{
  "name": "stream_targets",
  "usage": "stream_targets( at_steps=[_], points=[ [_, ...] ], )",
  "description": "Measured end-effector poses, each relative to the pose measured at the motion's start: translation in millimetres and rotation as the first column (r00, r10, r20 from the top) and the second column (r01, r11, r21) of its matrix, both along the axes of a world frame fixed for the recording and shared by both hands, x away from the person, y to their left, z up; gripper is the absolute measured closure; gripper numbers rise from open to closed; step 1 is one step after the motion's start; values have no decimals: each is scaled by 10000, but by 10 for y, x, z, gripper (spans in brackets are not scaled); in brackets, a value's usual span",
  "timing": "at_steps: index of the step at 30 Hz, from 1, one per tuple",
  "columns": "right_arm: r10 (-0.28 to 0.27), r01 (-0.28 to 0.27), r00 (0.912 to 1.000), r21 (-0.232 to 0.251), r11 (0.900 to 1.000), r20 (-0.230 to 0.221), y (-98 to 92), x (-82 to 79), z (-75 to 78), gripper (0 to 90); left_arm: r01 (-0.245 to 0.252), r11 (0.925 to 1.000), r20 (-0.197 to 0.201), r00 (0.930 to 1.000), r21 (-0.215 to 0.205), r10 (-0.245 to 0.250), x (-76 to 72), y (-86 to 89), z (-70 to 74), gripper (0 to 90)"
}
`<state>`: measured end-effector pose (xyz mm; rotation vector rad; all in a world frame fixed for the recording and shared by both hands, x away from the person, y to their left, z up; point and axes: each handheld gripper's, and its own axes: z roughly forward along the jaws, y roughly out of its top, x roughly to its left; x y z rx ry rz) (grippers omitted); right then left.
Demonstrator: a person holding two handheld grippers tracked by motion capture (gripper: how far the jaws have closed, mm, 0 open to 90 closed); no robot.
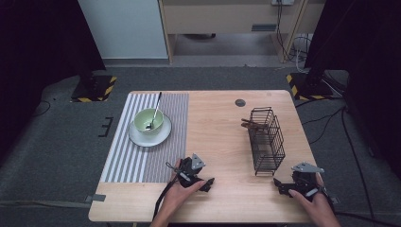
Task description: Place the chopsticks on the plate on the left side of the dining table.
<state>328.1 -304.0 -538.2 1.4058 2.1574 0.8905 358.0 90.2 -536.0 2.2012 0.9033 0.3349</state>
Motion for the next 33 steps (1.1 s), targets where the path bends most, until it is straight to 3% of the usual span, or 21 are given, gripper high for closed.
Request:
stream_targets(
  at_steps=[5,8,11,16,17,23,26,33],
  points=[
    [60,-60,10000,-1,10000,21,1,13,-1,6,-202,9989,-377,9991,-422,186,-12,43,63,48],
    [92,-92,10000,-2,10000,20,-1,16,-1,5,-251,9990,-132,9996,-372,246,-51,74,144,61],
    [81,-81,10000,12,10000,9,0,15,-1,4,-292,9981,-152,9995,-542,284,-44,108,193,64],
    [7,-7,10000,13,10000,7,7,15,-2,4,-160,9986,101,9998,-497,165,1,158,392,79],
    [3,-3,10000,14,10000,11,7,15,-2,4,-153,9974,96,9998,-697,161,49,169,486,86],
    [-58,58,10000,17,10000,-15,12,4,-1,4,-268,9948,207,9994,-986,289,208,162,694,131],
    [-89,89,10000,2,10000,8,13,0,-2,4,8,9946,352,9994,-1041,28,318,102,859,155],
    [-124,124,9999,5,9999,11,15,-3,-2,4,108,9901,383,9993,-1398,-55,510,15,1059,220]
  ],
)
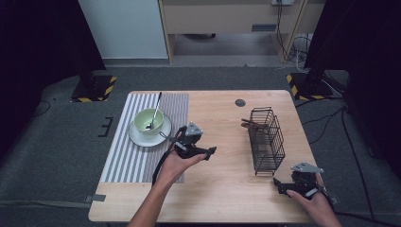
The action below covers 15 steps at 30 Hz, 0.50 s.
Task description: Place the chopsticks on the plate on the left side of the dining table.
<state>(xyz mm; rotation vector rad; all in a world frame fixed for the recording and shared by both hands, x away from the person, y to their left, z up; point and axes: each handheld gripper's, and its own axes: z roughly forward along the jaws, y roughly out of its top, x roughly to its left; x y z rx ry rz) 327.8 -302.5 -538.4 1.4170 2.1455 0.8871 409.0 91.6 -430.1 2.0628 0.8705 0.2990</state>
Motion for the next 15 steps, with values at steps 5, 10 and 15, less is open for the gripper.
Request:
stream_targets(
  at_steps=[5,10,15],
  points=[
    [-7,7,10000,-1,10000,1,0,-2,0,4,209,9995,49,9998,-226,-207,80,-89,76,293],
    [-5,5,10000,-2,10000,1,0,-2,0,4,395,9990,141,9991,-211,-392,137,-169,164,354],
    [-11,11,10000,6,10000,11,0,-5,-1,4,543,9973,237,9983,-504,-532,235,-231,325,407]
  ],
)
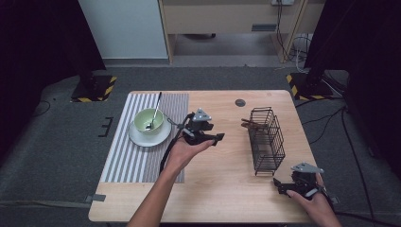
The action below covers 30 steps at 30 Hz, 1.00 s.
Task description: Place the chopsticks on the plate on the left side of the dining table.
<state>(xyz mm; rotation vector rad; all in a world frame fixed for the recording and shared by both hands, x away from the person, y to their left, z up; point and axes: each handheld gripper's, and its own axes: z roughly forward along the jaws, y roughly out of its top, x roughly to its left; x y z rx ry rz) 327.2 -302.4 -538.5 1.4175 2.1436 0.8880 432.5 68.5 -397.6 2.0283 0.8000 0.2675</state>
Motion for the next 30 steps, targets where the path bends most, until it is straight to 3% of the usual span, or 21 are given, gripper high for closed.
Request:
stream_targets(
  at_steps=[15,18,30],
  points=[
    [18,-18,10000,5,10000,0,0,-6,0,4,531,9975,219,9984,-459,-522,115,-100,364,543],
    [32,-32,10000,3,10000,-1,0,-4,0,4,609,9941,183,9981,-894,-595,140,-98,440,558],
    [56,-56,10000,11,10000,23,-1,-1,-1,4,933,9926,557,9945,-779,-892,176,-186,679,616]
  ],
)
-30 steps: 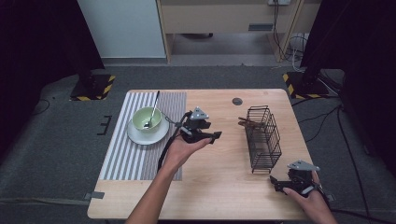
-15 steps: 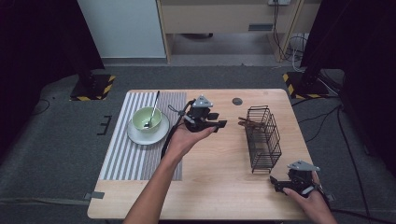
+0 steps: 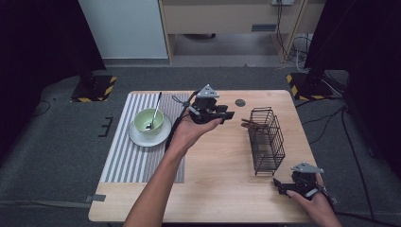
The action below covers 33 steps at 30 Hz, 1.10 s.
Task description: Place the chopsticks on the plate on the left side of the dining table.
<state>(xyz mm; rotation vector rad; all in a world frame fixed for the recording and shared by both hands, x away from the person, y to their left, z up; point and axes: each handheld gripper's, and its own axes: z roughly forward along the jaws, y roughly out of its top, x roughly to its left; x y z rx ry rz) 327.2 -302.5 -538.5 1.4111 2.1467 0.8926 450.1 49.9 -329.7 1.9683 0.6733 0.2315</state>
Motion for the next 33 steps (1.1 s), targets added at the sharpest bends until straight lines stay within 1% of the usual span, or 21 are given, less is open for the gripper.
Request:
stream_targets(
  at_steps=[2,5,8,13,16,21,22,29,33],
  points=[
    [6,-6,10000,3,10000,0,0,0,0,4,152,9999,66,9999,42,-152,-14,-45,53,621],
    [4,-4,10000,4,10000,-2,0,0,0,4,272,9996,74,9996,19,-272,-26,-92,88,626],
    [6,-6,10000,2,10000,-1,0,0,0,4,382,9992,87,9992,75,-382,-29,-141,107,626],
    [6,-6,10000,2,10000,0,0,0,0,4,442,9990,78,9990,47,-443,-24,-209,117,621],
    [1,0,10000,19,10000,-11,0,-1,0,4,531,9984,-43,9986,199,-530,-1,-300,92,610],
    [27,-27,10000,3,10000,2,-2,0,0,4,652,9976,-116,9978,245,-649,17,-386,60,596],
    [34,-34,10000,6,10000,-3,-3,-1,0,4,685,9971,-162,9976,344,-680,25,-409,40,594],
    [35,-35,10000,24,10000,3,-3,-1,0,4,798,9956,-319,9964,497,-783,47,-450,-6,593],
    [42,-42,10000,22,10000,6,-3,-1,0,4,811,9945,-394,9961,668,-786,64,-462,-35,601]
  ],
)
